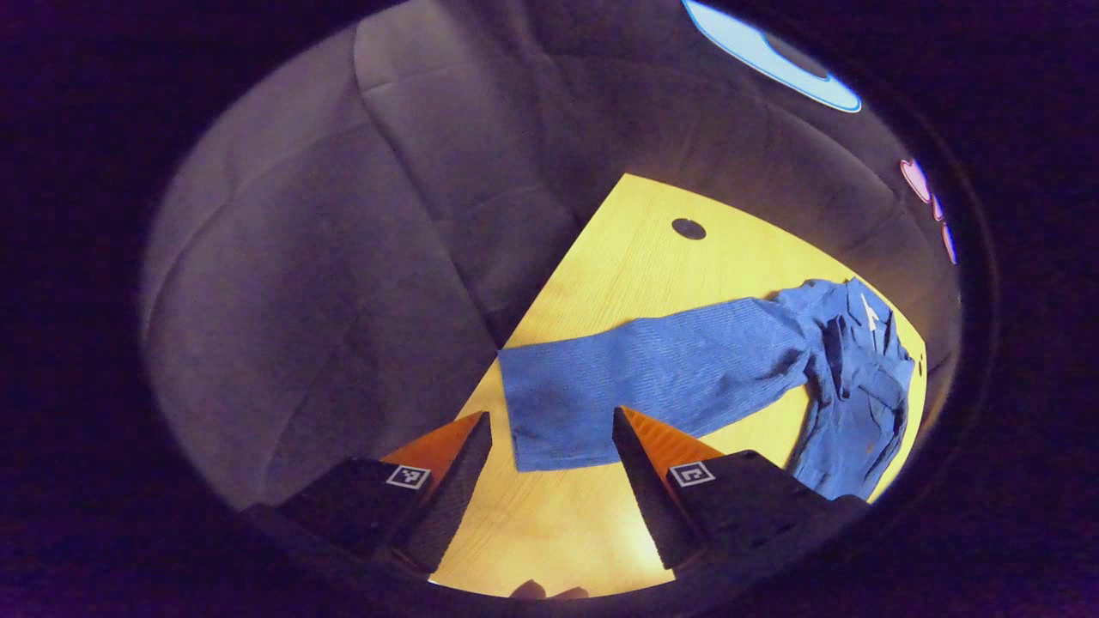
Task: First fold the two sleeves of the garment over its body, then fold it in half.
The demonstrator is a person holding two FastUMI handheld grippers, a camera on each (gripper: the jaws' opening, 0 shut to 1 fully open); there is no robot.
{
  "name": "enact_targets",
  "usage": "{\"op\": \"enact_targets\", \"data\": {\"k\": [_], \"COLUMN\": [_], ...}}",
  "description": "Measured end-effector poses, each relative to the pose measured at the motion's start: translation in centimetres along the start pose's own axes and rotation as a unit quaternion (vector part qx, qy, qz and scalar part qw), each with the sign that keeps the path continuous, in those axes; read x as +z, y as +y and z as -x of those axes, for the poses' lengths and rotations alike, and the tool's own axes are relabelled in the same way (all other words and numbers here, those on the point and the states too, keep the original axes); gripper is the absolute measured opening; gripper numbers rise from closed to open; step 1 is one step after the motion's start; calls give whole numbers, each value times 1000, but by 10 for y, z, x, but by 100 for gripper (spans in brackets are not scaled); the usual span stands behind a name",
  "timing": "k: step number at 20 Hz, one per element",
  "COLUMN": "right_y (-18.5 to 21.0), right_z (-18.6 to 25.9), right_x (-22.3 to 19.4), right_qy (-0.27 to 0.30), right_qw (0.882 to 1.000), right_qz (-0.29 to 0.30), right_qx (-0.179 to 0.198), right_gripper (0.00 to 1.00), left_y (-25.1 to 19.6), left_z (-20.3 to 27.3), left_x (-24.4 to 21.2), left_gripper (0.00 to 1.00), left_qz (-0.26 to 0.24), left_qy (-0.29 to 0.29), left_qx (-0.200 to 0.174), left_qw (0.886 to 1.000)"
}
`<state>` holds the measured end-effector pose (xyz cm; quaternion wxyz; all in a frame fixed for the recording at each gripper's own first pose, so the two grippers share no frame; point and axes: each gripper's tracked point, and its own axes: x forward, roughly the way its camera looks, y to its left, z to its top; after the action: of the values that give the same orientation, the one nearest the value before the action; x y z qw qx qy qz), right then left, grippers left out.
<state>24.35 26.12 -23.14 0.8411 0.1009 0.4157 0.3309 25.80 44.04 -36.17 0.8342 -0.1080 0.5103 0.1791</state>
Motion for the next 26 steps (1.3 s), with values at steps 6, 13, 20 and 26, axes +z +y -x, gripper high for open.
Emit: {"op": "enact_targets", "data": {"k": [6, 13, 20, 26], "right_y": [-5, 25, 16, -9], "right_z": [61, 66, 74, 77], "right_x": [-45, -51, -62, -58], "right_qy": [11, 18, 28, 15], "right_qw": [997, 996, 996, 996], "right_qz": [-54, -88, -79, -86], "right_qx": [-51, -29, -36, -36], "right_gripper": [96, 97, 97, 97], "left_y": [-4, -3, -14, -45], "left_z": [-49, -52, -50, -7], "left_x": [-18, -10, 1, 41], "left_gripper": [83, 83, 0, 0], "left_qz": [35, -8, -15, -62], "left_qy": [105, 115, 112, 30], "left_qx": [-33, -26, -16, -38], "left_qw": [993, 993, 994, 997]}}
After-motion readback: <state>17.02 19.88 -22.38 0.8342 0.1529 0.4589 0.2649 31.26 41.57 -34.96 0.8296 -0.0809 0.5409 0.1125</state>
